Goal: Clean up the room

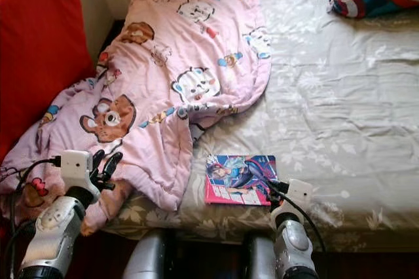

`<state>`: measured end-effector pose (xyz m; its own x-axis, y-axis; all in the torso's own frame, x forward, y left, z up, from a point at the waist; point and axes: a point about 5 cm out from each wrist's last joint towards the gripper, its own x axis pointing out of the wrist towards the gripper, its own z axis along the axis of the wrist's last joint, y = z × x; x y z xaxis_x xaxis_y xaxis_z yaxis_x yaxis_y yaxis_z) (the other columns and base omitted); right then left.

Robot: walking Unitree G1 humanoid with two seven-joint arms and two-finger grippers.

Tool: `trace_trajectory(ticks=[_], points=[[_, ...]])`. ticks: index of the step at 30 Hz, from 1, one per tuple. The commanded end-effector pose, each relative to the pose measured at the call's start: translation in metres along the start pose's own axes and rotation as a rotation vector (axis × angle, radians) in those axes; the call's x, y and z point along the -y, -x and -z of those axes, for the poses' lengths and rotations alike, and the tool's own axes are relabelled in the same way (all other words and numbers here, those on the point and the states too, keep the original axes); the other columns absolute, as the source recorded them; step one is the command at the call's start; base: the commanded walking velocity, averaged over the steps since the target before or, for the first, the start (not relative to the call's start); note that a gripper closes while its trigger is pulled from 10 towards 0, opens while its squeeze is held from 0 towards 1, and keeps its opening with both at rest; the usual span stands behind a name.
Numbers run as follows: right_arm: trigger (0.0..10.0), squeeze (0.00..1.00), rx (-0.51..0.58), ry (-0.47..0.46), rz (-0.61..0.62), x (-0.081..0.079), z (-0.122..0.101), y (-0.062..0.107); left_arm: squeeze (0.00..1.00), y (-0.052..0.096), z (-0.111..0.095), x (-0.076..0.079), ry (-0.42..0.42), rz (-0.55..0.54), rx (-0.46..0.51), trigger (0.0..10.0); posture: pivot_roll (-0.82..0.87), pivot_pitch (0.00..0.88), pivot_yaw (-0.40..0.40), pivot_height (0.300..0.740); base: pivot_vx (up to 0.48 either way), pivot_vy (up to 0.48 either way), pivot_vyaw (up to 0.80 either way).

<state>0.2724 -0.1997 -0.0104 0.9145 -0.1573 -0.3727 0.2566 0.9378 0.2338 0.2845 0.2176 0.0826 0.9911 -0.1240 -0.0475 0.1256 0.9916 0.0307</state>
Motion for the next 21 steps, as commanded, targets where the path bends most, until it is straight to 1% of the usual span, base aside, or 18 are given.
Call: trace_trajectory(ticks=[1,4,5,6,7,10,14,16,17,21], points=[[10.0,1.00,-0.041,-0.013,0.006,0.003,0.012,0.005,0.00,0.007,0.003,-0.003,-0.001,-0.004,-0.024,10.0,0.13,0.273,0.099,0.629,0.000,0.000,0.00],[10.0,1.00,-0.033,-0.009,0.003,0.003,0.010,0.005,0.00,0.010,0.003,-0.007,-0.008,-0.009,-0.031,10.0,0.13,0.271,0.105,0.629,0.000,0.000,0.00],[10.0,0.36,-0.027,-0.008,0.008,0.004,0.008,0.004,0.00,0.012,0.003,-0.010,-0.015,-0.013,-0.035,10.0,0.13,0.270,0.108,0.629,0.000,0.000,0.00],[10.0,0.09,-0.025,-0.010,0.013,0.006,0.006,0.003,0.00,0.012,0.002,-0.012,-0.018,-0.015,-0.037,10.0,0.13,0.270,0.108,0.629,0.000,0.000,0.00],[10.0,0.00,-0.024,-0.014,0.018,0.008,0.005,0.003,0.00,0.013,0.002,-0.013,-0.021,-0.016,-0.040,10.0,0.13,0.266,0.117,0.629,0.000,0.000,0.00],[10.0,0.00,-0.022,-0.035,0.023,0.010,0.004,0.002,0.00,0.014,0.001,-0.012,-0.026,-0.008,-0.044,10.0,0.14,0.265,0.125,0.629,0.000,0.000,0.00],[10.0,0.00,-0.020,-0.063,0.010,0.009,0.002,0.001,0.00,0.015,0.001,-0.010,-0.027,-0.001,-0.047,10.0,0.14,0.264,0.130,0.629,0.000,0.000,0.00],[10.0,0.00,-0.026,-0.102,-0.009,0.006,0.002,0.000,0.00,0.016,0.000,-0.010,-0.029,0.003,-0.050,10.0,0.14,0.264,0.133,0.629,0.000,0.000,0.00],[10.0,0.00,-0.024,-0.139,-0.038,0.001,0.000,-0.002,0.00,0.016,0.000,-0.011,-0.034,0.006,-0.055,10.0,0.15,0.266,0.136,0.629,0.000,0.000,0.00],[10.0,0.00,-0.021,-0.156,-0.072,-0.005,-0.003,-0.005,0.00,0.017,-0.001,-0.014,-0.042,0.006,-0.060,10.0,0.16,0.270,0.144,0.629,0.000,0.000,0.00]])
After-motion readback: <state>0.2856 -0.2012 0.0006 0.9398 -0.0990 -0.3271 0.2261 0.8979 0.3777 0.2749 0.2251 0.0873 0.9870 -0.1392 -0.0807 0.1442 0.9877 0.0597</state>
